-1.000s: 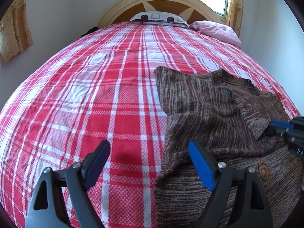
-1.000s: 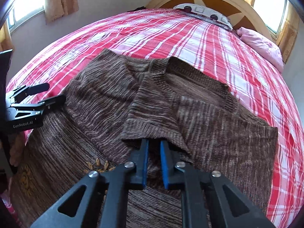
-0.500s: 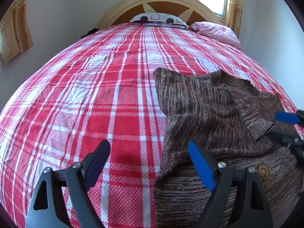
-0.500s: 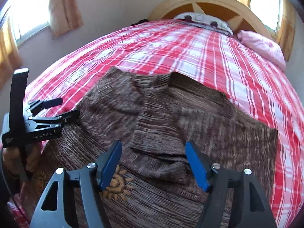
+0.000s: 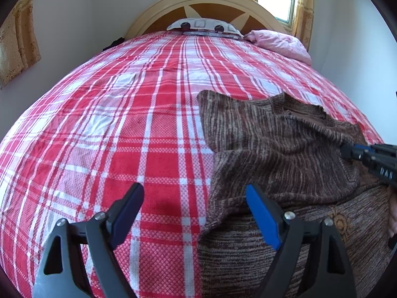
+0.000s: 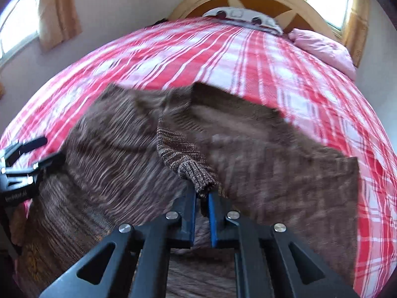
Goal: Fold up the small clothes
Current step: 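Grasp the folded sleeve edge near the collar with the right tool, then lay the held sleeve cuff flat and open the right tool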
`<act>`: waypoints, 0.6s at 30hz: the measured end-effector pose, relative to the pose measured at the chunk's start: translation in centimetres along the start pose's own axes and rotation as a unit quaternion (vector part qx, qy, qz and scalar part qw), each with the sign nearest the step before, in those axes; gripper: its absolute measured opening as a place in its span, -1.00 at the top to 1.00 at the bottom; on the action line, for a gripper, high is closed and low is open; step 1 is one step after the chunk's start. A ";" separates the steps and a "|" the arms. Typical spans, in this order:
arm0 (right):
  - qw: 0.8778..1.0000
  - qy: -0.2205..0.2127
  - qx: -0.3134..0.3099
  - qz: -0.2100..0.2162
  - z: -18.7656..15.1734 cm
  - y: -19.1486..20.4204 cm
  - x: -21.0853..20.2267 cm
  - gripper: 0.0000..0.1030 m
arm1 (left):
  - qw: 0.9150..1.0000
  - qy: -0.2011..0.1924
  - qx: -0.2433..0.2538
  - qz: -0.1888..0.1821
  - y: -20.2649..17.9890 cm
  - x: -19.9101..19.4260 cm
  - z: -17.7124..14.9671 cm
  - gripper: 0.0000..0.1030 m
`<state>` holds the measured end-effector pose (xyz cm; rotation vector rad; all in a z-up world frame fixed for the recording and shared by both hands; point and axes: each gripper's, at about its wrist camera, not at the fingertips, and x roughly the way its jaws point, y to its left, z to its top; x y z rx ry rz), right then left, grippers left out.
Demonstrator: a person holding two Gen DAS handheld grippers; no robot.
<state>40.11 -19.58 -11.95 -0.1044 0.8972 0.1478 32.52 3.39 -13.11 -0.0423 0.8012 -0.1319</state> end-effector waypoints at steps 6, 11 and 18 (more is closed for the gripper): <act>1.000 -0.014 0.008 -0.001 0.9 -1.3 -1.4 0.87 | 1.000 -0.016 0.000 -0.004 0.0 -0.6 0.0 -0.83; 0.999 -0.023 0.027 -0.017 1.5 -3.1 -2.4 0.88 | 1.000 -0.018 0.008 -0.006 -0.2 -0.6 0.0 -0.85; 0.998 -0.025 0.037 -0.036 2.1 -5.8 -3.5 0.88 | 1.000 -0.011 0.023 0.004 -0.8 -0.4 -0.1 -0.85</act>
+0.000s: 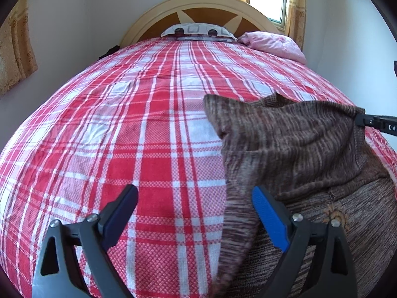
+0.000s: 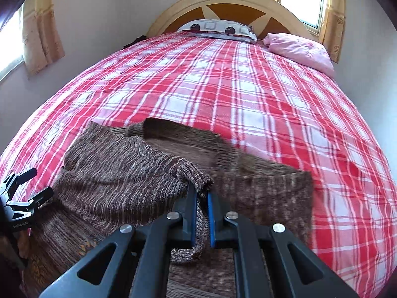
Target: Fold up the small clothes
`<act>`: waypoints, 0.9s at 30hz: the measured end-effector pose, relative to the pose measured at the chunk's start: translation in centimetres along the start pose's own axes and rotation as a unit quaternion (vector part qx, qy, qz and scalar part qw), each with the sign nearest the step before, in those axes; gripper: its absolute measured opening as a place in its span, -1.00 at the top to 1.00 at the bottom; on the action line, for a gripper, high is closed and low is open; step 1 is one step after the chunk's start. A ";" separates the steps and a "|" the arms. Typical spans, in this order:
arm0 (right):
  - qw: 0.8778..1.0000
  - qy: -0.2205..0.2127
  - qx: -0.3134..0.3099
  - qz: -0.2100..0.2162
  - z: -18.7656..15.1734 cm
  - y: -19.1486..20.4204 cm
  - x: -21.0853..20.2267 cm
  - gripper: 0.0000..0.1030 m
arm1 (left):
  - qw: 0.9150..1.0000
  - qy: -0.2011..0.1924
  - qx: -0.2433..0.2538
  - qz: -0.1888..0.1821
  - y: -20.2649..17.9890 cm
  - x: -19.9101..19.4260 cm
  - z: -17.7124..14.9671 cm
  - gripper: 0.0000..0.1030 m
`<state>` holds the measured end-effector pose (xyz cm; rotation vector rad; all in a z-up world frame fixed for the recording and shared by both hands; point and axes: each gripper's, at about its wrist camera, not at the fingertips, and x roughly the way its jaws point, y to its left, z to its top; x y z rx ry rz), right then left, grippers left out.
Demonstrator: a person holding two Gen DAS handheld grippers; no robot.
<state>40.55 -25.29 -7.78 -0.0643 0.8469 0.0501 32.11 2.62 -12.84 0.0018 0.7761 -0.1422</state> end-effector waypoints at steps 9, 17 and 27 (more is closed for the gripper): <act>0.999 0.051 0.008 0.001 -0.6 -2.2 2.6 0.87 | 1.000 0.015 0.013 0.018 -0.5 0.6 0.0 -0.85; 0.986 0.089 0.103 0.097 -3.1 -4.9 3.7 0.07 | 0.999 -0.002 -0.020 0.035 0.8 -0.3 -0.2 -0.85; 0.981 0.082 0.115 0.134 -6.8 -5.1 1.4 0.07 | 0.994 -0.010 0.106 0.021 -5.1 -0.4 3.0 -0.85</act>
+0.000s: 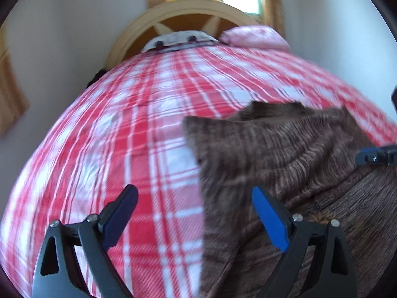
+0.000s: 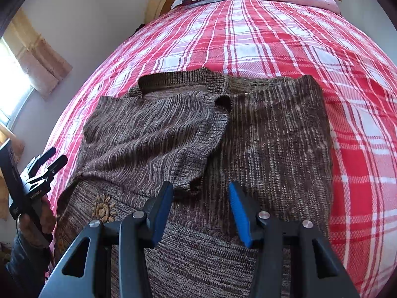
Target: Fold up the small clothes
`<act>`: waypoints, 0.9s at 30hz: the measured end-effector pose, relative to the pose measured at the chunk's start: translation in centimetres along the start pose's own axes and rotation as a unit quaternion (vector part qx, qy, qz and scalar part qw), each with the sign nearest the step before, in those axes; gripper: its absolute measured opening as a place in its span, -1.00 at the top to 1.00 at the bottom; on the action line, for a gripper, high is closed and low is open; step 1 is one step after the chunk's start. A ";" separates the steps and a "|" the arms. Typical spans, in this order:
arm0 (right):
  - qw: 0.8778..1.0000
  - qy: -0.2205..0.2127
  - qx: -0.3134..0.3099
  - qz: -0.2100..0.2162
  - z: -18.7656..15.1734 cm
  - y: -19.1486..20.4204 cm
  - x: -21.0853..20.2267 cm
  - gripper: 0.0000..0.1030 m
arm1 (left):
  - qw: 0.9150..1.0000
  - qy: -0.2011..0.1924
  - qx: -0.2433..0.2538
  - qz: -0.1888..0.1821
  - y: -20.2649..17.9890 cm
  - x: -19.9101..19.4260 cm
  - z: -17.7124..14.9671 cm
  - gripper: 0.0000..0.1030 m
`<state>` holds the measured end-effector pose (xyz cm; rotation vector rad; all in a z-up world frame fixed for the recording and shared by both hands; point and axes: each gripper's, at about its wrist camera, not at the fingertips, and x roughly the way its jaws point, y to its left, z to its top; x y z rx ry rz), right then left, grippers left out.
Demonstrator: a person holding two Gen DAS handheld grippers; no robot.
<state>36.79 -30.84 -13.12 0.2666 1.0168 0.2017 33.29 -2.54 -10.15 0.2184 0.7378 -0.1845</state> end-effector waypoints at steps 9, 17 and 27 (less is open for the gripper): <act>1.000 -0.006 -0.021 0.022 -0.8 1.8 0.3 0.07 | 0.996 0.061 -0.046 -0.046 2.5 4.5 0.6 0.82; 0.999 -0.006 -0.044 -0.005 -0.9 3.3 0.9 0.07 | 0.990 0.046 -0.123 -0.052 7.9 3.7 -0.7 0.81; 0.999 -0.027 -0.043 -0.006 -1.1 3.9 0.6 0.07 | 0.993 0.057 -0.082 -0.064 2.6 4.8 2.0 0.01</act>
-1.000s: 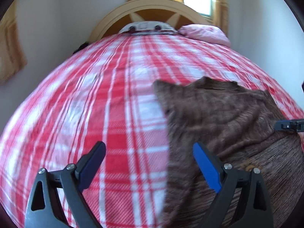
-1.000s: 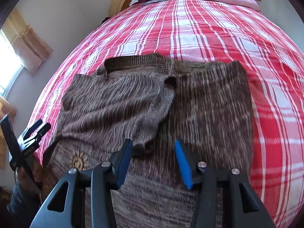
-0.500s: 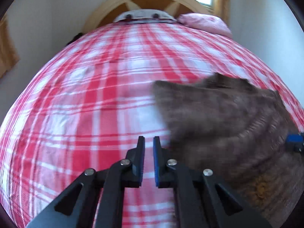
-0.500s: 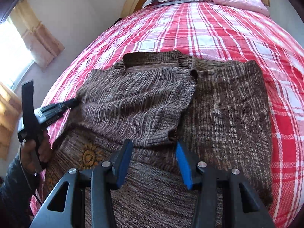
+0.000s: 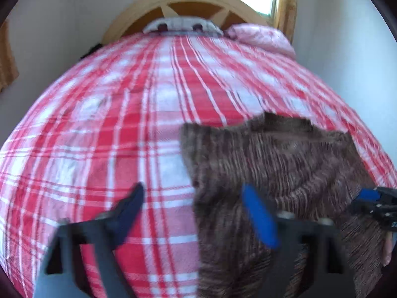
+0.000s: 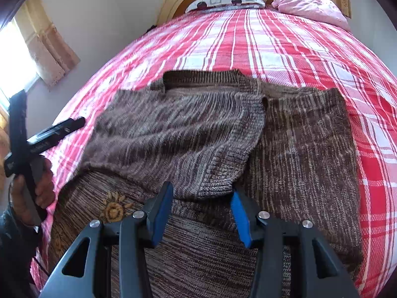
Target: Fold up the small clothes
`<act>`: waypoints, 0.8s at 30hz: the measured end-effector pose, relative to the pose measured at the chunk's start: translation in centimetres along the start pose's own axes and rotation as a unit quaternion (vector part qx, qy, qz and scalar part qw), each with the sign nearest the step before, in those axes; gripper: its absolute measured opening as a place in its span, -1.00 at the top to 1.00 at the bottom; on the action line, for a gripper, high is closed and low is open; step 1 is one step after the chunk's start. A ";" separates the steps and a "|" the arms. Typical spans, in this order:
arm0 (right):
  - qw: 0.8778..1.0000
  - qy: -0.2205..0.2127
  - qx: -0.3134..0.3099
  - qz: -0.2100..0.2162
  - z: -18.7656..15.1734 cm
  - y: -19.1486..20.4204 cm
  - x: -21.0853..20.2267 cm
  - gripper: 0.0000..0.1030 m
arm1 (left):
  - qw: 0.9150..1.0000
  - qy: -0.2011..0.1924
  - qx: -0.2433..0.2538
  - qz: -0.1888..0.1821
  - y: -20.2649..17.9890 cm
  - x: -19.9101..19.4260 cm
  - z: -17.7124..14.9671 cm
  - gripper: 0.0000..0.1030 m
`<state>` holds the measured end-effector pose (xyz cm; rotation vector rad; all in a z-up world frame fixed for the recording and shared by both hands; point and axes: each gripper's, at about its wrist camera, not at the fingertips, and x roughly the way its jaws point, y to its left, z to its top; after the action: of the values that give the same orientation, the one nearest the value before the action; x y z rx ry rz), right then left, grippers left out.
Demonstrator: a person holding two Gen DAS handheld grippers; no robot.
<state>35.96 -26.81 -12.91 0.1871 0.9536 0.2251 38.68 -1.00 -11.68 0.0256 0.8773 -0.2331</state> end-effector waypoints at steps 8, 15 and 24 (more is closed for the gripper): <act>1.000 -0.021 -0.008 0.003 0.3 0.4 -1.5 0.07 | 1.000 0.013 -0.010 -0.015 1.8 0.1 -0.9 0.92; 1.000 -0.015 -0.011 -0.006 0.3 0.7 -0.8 0.07 | 0.999 0.012 -0.038 -0.020 4.8 -0.4 -2.1 0.92; 1.000 -0.025 -0.010 -0.006 0.1 0.9 -1.0 0.07 | 0.999 0.000 -0.001 -0.032 0.0 0.7 -0.1 0.07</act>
<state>35.38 -26.19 -11.86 0.1675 0.9019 0.2192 39.03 -1.08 -12.25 -0.0053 0.8783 -0.2919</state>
